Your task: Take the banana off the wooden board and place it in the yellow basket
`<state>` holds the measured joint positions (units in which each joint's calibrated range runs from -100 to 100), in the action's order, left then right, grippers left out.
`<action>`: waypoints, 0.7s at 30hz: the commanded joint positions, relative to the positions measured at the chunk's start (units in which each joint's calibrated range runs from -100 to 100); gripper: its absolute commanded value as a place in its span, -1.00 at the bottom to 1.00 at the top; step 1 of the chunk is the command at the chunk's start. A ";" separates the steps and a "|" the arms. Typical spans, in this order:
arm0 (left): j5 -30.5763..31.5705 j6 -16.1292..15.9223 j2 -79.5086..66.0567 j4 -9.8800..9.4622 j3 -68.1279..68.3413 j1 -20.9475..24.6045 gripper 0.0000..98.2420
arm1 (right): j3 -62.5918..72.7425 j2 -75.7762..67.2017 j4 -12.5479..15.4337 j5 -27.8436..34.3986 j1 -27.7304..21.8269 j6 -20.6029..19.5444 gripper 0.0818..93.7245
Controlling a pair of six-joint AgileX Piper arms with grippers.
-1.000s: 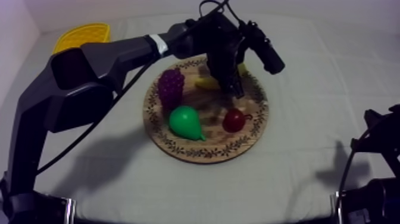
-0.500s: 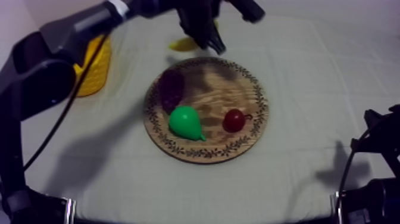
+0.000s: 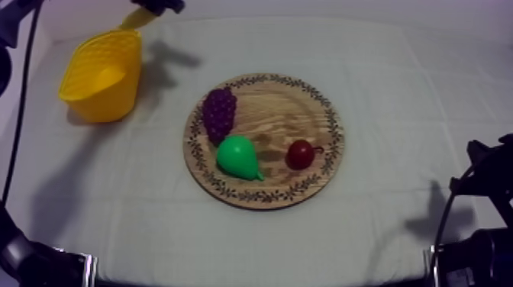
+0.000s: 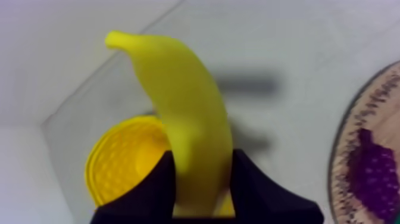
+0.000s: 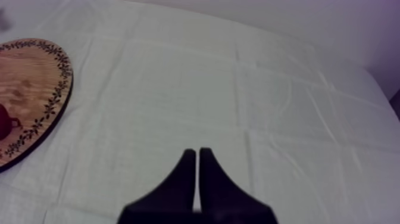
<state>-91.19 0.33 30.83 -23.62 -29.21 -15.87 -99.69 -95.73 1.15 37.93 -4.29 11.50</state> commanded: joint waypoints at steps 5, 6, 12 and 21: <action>3.40 1.11 -2.50 -0.11 10.55 6.30 -0.41 | 0.03 -0.02 -0.01 -0.03 0.00 0.00 -0.99; 4.09 1.38 -2.69 -0.12 12.00 6.86 -0.41 | 0.03 -0.02 -0.01 -0.03 0.00 0.00 -0.99; 8.49 3.40 -3.09 0.09 20.59 9.47 -0.41 | 0.03 -0.02 -0.01 -0.03 0.00 0.00 -0.99; 14.14 6.07 -2.10 0.89 29.46 10.15 -0.40 | 0.03 -0.02 -0.01 -0.03 0.00 0.00 -0.99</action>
<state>-77.40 6.27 28.67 -22.77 -0.42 -5.70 -99.69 -95.73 1.15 37.83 -4.29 11.50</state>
